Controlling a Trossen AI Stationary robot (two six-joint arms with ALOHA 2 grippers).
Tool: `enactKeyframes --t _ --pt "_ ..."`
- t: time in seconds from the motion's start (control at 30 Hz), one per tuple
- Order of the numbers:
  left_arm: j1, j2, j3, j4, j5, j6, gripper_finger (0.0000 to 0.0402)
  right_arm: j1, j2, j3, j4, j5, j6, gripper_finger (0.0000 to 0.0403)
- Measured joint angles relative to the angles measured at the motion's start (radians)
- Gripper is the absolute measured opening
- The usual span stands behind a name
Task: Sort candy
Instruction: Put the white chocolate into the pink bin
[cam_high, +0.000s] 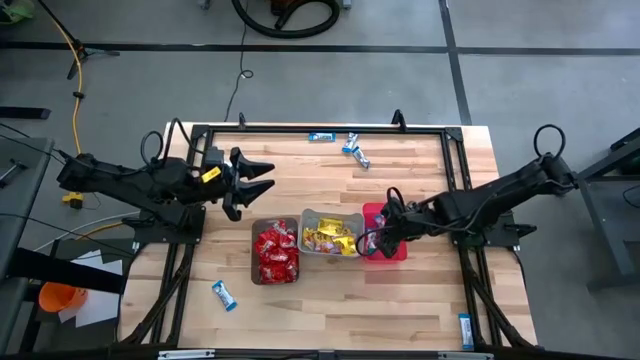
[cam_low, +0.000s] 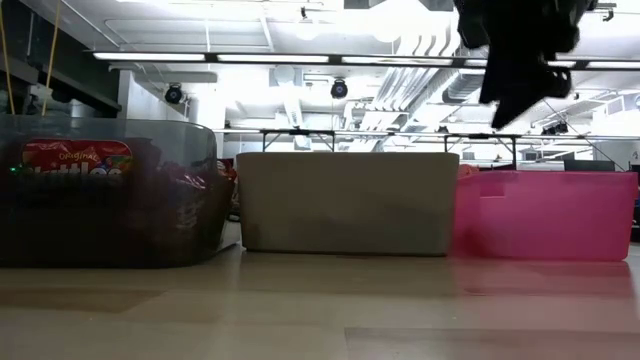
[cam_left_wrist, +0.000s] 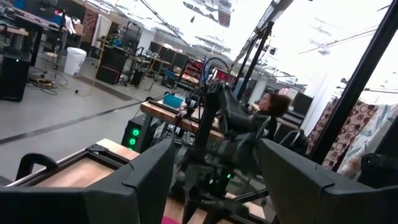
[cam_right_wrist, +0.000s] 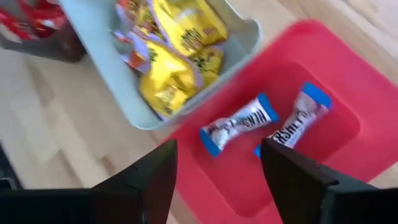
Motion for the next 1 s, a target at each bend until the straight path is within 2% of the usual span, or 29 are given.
enactKeyframes --t 0.17,0.37,0.5,0.57,0.77,1.0 --pt "0.000 0.000 0.000 -0.008 0.000 0.000 0.0220 0.008 0.000 0.078 0.043 0.055 -0.056 0.0231" --pt "0.000 0.000 0.000 -0.068 0.000 0.052 0.0220 -0.018 0.000 0.096 0.220 0.121 -0.124 0.0232" --pt "0.000 -0.001 0.000 -0.120 0.003 0.072 0.0220 -0.063 0.000 0.096 0.380 0.196 -0.252 0.0232" --pt "0.001 0.007 0.000 -0.161 0.014 0.073 0.0220 -0.094 0.000 0.096 0.498 0.188 -0.349 0.0232" --pt "0.014 0.060 0.000 -0.162 0.029 0.135 0.0220 -0.200 0.000 0.096 0.735 -0.041 -0.527 0.0232" --pt "0.106 0.194 0.000 0.036 0.203 0.053 0.0220 -0.289 -0.008 0.096 0.747 -0.263 -0.681 0.0232"
